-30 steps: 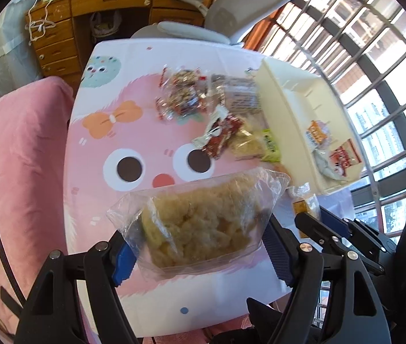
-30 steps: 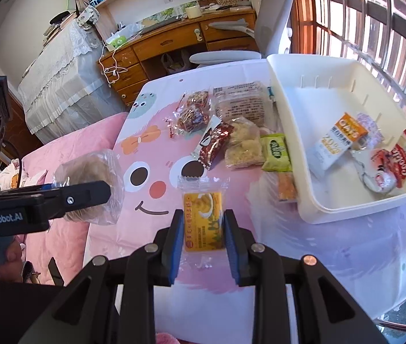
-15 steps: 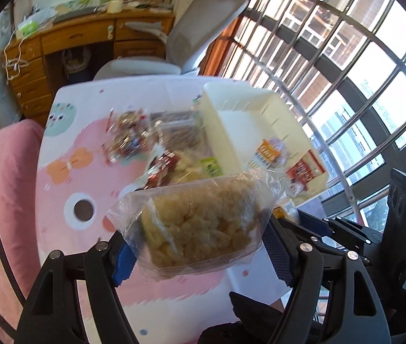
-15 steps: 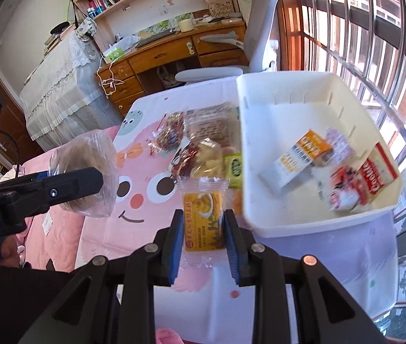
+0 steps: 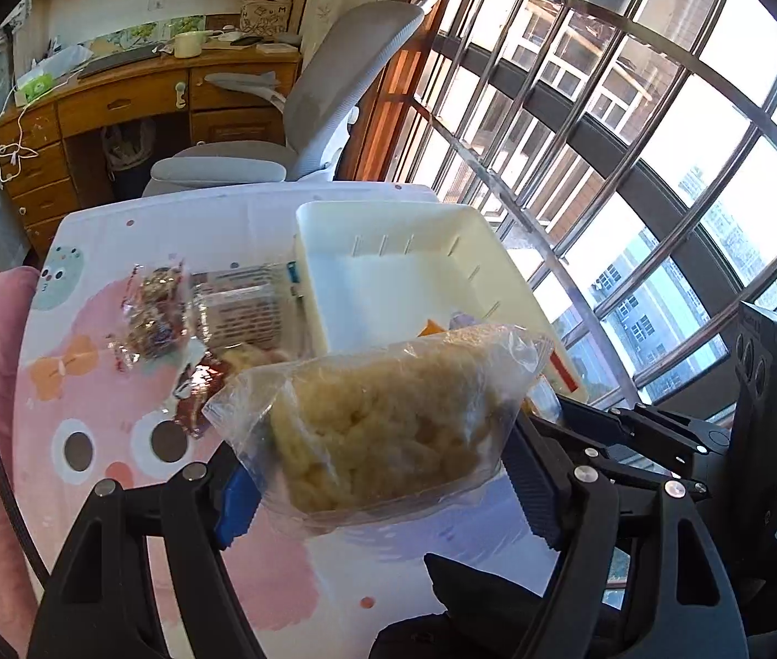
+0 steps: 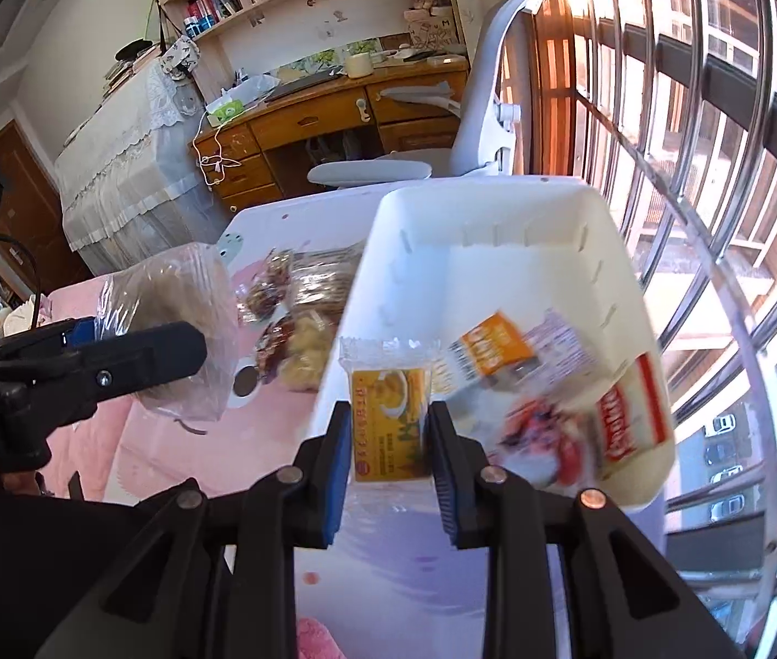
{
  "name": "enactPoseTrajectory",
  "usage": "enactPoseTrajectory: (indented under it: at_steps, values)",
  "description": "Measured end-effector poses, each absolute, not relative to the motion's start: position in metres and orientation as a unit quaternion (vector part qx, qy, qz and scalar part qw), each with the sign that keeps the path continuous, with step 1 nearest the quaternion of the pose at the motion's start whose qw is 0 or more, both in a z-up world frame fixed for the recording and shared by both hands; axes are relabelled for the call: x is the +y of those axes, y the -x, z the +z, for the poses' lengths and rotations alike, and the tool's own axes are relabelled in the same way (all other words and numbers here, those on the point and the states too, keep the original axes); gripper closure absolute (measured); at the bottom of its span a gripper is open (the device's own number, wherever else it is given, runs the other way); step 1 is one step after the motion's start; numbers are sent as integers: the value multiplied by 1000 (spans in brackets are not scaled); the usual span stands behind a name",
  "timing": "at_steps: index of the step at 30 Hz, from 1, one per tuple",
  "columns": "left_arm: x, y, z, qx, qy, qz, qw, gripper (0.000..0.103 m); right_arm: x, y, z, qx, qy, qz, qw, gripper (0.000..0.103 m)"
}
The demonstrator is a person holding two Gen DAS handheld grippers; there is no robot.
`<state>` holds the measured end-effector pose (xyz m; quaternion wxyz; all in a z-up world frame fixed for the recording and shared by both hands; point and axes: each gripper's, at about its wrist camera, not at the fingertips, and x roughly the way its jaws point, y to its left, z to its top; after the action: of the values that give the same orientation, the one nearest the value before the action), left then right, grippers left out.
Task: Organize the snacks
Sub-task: 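Carry both packets over the white tray and open both grippers to drop them, then withdraw both grippers from the tray toward the remaining snacks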
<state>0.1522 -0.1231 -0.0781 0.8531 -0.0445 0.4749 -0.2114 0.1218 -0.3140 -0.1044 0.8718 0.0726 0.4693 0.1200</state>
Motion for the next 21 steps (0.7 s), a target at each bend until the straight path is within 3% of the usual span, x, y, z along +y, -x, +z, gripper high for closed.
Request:
enactPoseTrajectory:
  at_steps: [14,18,21]
  values:
    - [-190,-170,-104,488,81,-202,845,27,-381,-141,-120,489,-48,118,863,75]
    - [-199,-171,-107,492,81,-200,843,22,-390,-143,-123,492,-47,114,862,75]
    - [-201,-170,-108,495,80,-194,843,19,-394,-145,-127,497,-50,108,860,65]
